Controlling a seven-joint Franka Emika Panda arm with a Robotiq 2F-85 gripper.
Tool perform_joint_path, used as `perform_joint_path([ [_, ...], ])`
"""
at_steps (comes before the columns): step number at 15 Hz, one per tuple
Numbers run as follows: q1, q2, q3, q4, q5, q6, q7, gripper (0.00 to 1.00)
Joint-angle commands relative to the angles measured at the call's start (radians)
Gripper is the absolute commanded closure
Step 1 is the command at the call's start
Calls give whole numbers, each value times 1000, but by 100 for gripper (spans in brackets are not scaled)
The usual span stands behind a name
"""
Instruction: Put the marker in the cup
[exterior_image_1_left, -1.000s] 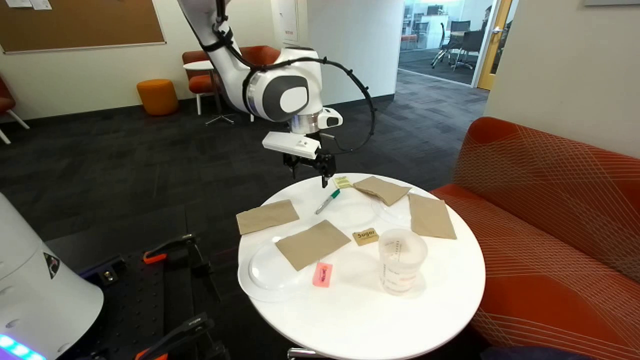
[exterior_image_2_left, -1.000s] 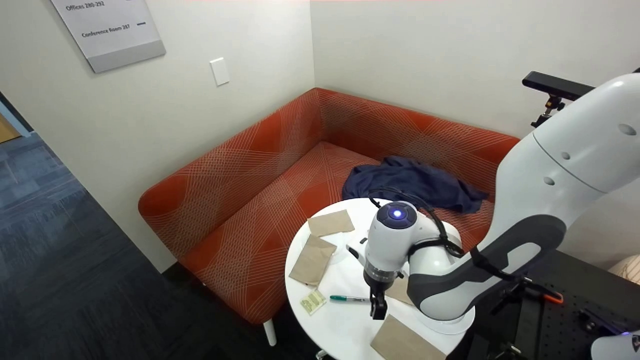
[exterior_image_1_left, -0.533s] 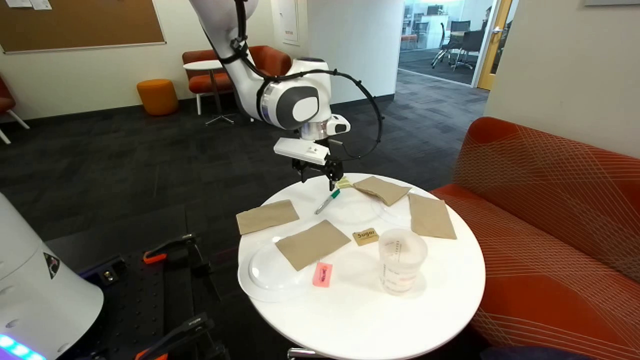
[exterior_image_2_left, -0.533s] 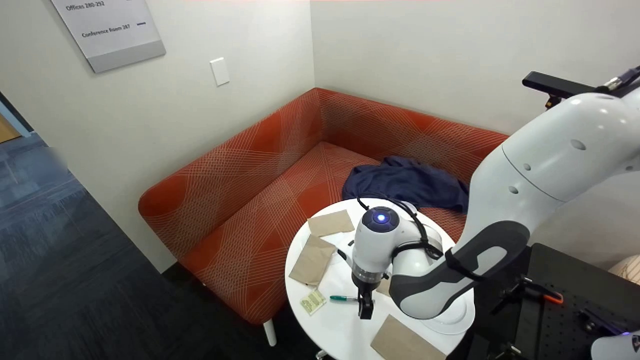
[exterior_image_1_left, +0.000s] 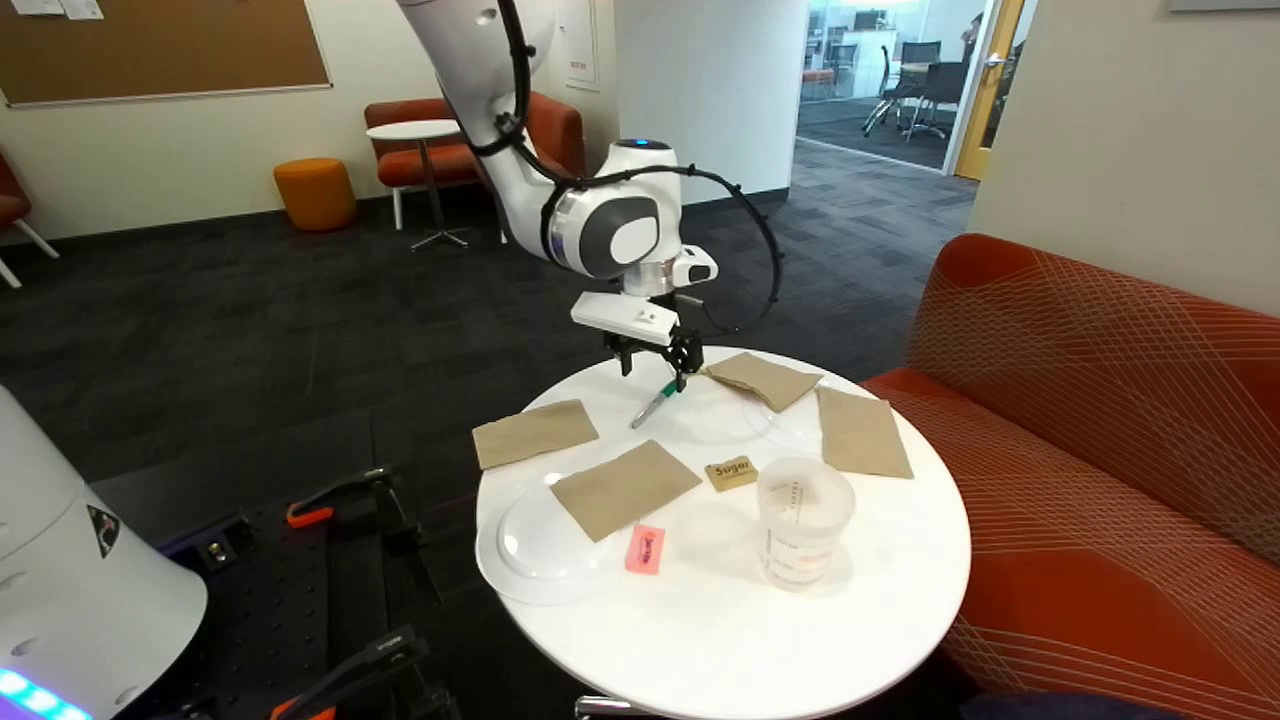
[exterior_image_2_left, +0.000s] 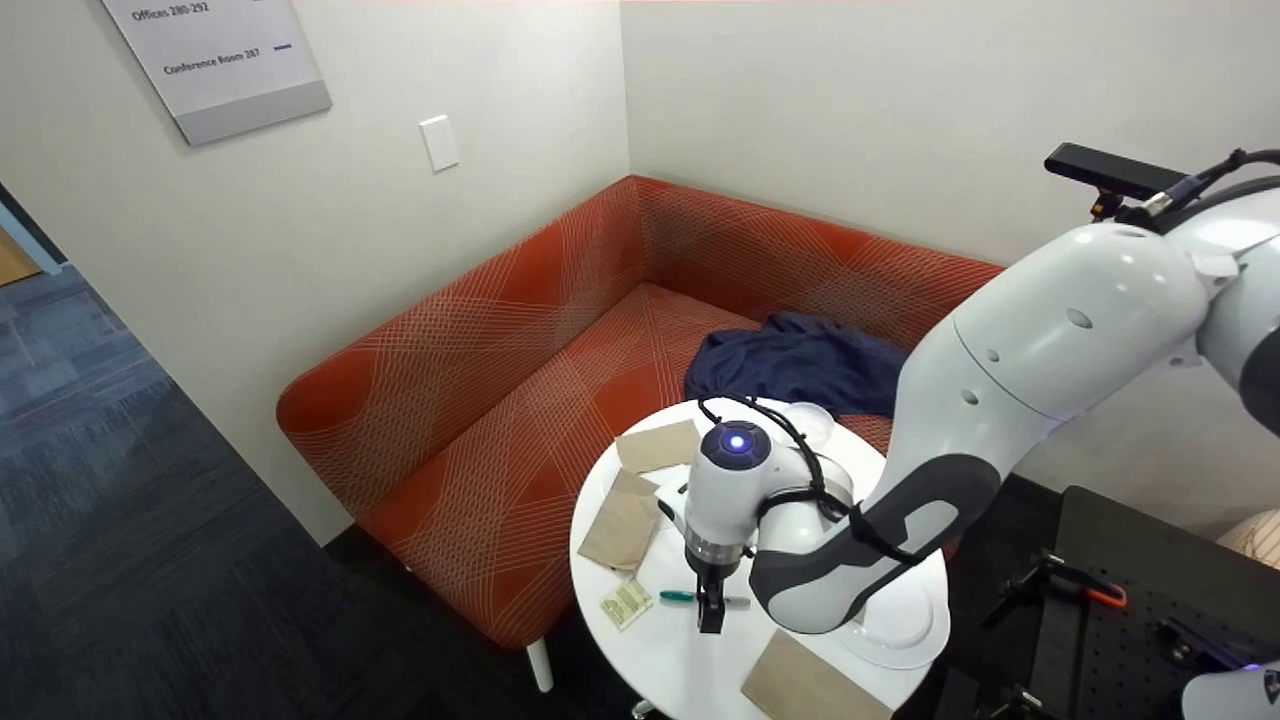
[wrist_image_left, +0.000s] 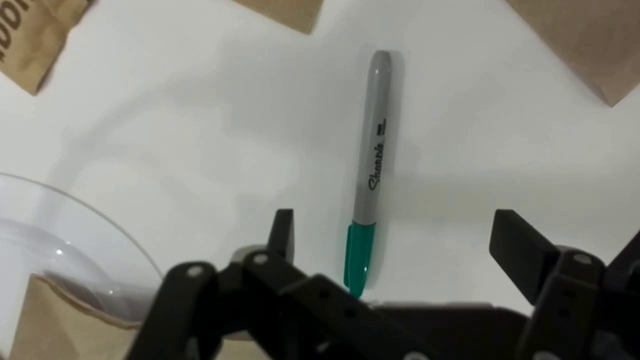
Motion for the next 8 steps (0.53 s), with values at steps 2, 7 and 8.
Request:
perform_joint_path([
  [2,15,46,-19,67,-30,-27,41,0],
  [7,22,72,-28,90,-36,-33,48,0],
  [8,23,76,-29,93,-38,-33,49,25],
])
